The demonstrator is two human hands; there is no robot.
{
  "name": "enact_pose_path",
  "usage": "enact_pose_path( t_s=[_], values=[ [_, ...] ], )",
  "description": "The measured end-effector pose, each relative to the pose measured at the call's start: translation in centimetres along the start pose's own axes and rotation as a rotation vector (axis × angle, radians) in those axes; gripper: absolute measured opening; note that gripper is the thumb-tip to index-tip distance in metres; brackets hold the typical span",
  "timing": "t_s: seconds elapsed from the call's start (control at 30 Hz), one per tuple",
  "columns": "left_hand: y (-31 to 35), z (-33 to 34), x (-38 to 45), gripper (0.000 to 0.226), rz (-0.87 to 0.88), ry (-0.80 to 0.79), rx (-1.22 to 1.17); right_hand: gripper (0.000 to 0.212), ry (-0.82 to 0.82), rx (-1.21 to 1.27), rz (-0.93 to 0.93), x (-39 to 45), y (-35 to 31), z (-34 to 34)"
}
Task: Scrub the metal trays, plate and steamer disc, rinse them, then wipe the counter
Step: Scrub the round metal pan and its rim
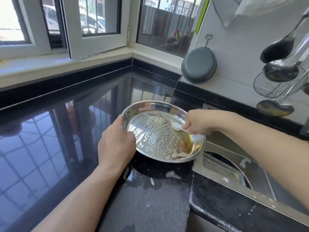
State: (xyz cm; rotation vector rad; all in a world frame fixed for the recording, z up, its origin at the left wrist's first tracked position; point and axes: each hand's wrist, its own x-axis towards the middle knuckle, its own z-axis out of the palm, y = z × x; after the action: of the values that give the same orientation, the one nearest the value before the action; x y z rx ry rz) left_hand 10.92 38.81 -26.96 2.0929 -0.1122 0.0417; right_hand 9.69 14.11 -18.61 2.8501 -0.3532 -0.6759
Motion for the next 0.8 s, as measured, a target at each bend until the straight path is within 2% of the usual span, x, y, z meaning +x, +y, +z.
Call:
enact_pose_path(
  t_s=[0.07, 0.13, 0.2, 0.3, 0.37, 0.43, 0.53, 0.6, 0.67, 0.73, 0.8],
  values=[
    [0.0, 0.0, 0.0, 0.064, 0.001, 0.013, 0.001, 0.02, -0.087, 0.068, 0.0, -2.2, 0.4, -0.2],
    [0.1, -0.1, 0.0, 0.063, 0.014, 0.022, -0.002, 0.025, -0.114, -0.005, 0.008, -2.4, 0.5, -0.5],
    [0.3, -0.1, -0.3, 0.062, 0.027, 0.03, -0.003, 0.031, -0.025, -0.095, 0.052, -1.5, -0.2, -0.9],
    [0.3, -0.3, -0.3, 0.059, 0.03, 0.042, -0.013, 0.027, 0.169, -0.143, 0.115, 1.3, -0.3, -0.5],
    [0.1, -0.2, -0.1, 0.054, 0.019, 0.041, -0.026, 0.033, 0.187, -0.121, 0.106, 2.5, 0.1, -0.4],
    [0.1, -0.2, -0.1, 0.053, 0.015, 0.051, -0.022, 0.03, 0.145, -0.138, 0.085, 2.2, 0.2, -0.4],
    [0.2, -0.3, -0.3, 0.056, 0.021, 0.06, -0.007, 0.012, 0.052, -0.147, 0.053, -0.1, 0.0, -0.5],
    [-0.1, -0.1, -0.1, 0.044, 0.025, 0.06, -0.005, 0.008, -0.035, -0.156, 0.041, -2.1, -0.5, -0.2],
    [-0.3, 0.1, 0.0, 0.033, 0.029, 0.063, 0.009, 0.008, -0.114, -0.161, 0.016, -4.0, -1.1, -0.5],
    [-0.3, 0.0, -0.1, 0.031, 0.026, 0.062, 0.022, 0.01, -0.172, -0.153, 0.023, -4.5, -1.6, -1.0],
    [-0.1, -0.1, -0.2, 0.031, 0.028, 0.062, 0.028, 0.011, -0.145, -0.147, 0.078, -3.6, -2.1, -1.5]
  ],
)
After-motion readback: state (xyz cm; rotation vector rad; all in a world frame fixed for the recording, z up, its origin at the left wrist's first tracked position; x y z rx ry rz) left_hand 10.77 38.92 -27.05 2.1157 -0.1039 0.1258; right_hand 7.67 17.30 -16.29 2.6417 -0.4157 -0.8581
